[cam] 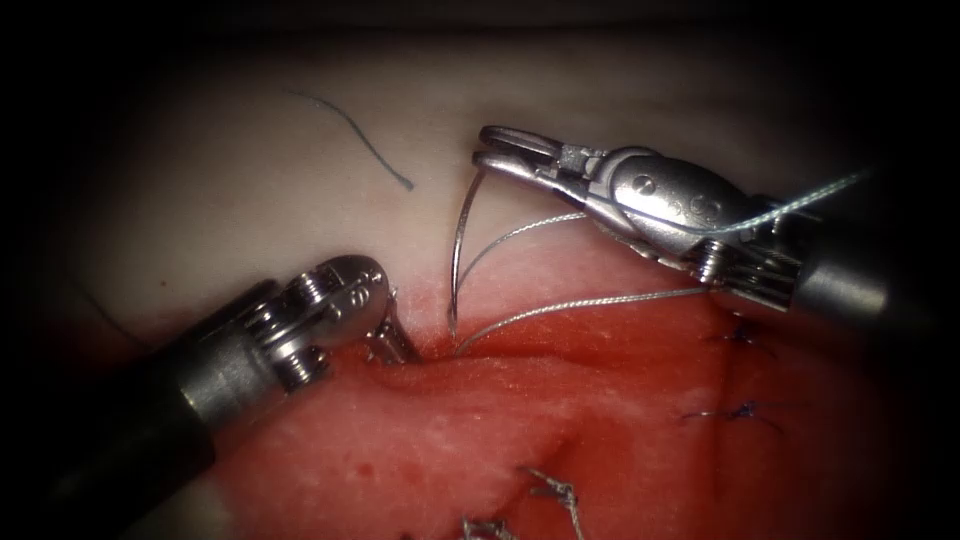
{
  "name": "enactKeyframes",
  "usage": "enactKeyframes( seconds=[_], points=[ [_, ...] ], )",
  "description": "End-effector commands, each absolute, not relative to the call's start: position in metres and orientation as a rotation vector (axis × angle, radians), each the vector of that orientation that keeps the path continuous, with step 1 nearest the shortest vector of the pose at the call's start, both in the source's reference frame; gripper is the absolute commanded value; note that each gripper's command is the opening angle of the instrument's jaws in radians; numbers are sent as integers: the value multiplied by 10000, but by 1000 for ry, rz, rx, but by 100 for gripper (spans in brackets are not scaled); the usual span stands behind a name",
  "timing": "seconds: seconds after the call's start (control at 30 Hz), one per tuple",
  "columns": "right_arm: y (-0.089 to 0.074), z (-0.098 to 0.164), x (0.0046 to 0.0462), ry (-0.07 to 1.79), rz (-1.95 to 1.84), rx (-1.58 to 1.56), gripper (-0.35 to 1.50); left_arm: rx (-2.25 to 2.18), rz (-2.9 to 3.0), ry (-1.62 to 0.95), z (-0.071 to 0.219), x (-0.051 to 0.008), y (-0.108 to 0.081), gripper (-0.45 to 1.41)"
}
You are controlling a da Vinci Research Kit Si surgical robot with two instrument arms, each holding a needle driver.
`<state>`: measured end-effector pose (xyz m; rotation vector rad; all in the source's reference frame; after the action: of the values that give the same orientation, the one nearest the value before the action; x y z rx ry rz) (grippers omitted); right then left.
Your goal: Wound Closure
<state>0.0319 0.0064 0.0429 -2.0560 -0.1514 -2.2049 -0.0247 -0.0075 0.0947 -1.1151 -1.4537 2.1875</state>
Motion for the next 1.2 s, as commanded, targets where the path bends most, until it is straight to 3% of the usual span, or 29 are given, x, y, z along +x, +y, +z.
enactKeyframes(
  seconds=[0.03,0.6,0.83,1.2],
  points=[
    [75,420,328,-182,-2212,-2068,-35,-1149,2174,-1438,939,-251,-59,-45],
    [63,424,340,-213,-2353,-2033,-35,-1229,2103,-1425,931,-257,-48,-45],
    [59,426,342,-344,-2418,-1873,-35,-1239,2087,-1435,922,-258,-50,-45],
    [55,428,343,-276,-2509,-1914,-35,-1239,2087,-1435,922,-260,-50,-45]
  ],
)
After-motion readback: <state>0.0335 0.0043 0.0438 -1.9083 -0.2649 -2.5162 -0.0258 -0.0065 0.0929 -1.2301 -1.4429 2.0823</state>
